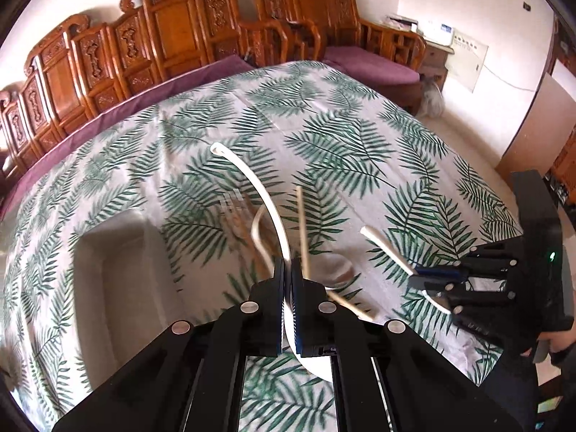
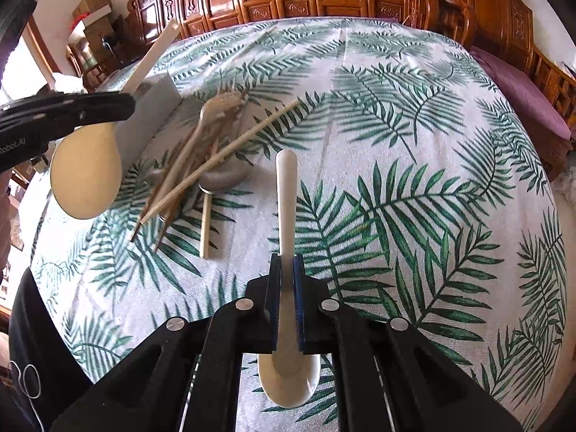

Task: Organize utensils
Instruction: 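Lower both spoons into the grey tray and open both grippers, then grasp a wooden chopstick from the pile with the right gripper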

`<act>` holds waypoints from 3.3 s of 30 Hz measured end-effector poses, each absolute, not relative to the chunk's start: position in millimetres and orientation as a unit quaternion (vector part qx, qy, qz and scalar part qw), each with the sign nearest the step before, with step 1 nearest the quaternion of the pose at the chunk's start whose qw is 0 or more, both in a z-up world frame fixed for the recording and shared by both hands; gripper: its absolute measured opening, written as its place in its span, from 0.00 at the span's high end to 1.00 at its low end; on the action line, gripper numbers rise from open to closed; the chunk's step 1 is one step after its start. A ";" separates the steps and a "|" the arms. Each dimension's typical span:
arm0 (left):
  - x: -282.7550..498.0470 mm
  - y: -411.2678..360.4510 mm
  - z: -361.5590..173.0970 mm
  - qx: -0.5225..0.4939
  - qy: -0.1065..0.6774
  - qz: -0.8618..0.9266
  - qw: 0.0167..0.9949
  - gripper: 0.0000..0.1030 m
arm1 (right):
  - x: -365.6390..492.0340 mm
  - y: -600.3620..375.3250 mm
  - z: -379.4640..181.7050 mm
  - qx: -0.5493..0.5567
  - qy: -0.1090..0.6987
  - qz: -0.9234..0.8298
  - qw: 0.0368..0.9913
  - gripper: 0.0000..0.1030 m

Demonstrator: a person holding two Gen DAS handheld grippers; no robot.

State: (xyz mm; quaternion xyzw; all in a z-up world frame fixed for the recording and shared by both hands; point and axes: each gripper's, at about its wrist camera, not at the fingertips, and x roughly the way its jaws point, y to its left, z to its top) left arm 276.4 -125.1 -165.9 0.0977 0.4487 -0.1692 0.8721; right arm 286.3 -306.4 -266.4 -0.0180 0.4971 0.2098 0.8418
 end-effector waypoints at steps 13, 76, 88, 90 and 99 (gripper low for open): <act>283.7 -28.3 -148.1 0.074 0.438 -0.116 0.888 0.97 | 284.2 -266.8 -206.9 -0.026 0.451 0.241 0.859 0.92; 220.3 117.3 -137.5 -0.021 0.367 -0.069 0.927 0.29 | 335.0 -98.9 -186.7 -0.040 0.453 0.262 0.851 0.91; 206.4 62.6 -137.8 0.002 0.372 -0.121 0.920 0.28 | 323.9 -200.6 -207.6 -0.054 0.469 0.200 0.859 0.86; 205.0 54.3 -139.0 0.005 0.374 -0.127 0.919 0.28 | 325.9 -208.8 -217.3 -0.046 0.478 0.193 0.856 0.86; 213.8 24.4 -148.1 0.006 0.384 -0.136 0.913 0.28 | 347.1 -218.4 -254.3 -0.016 0.506 0.167 0.846 0.65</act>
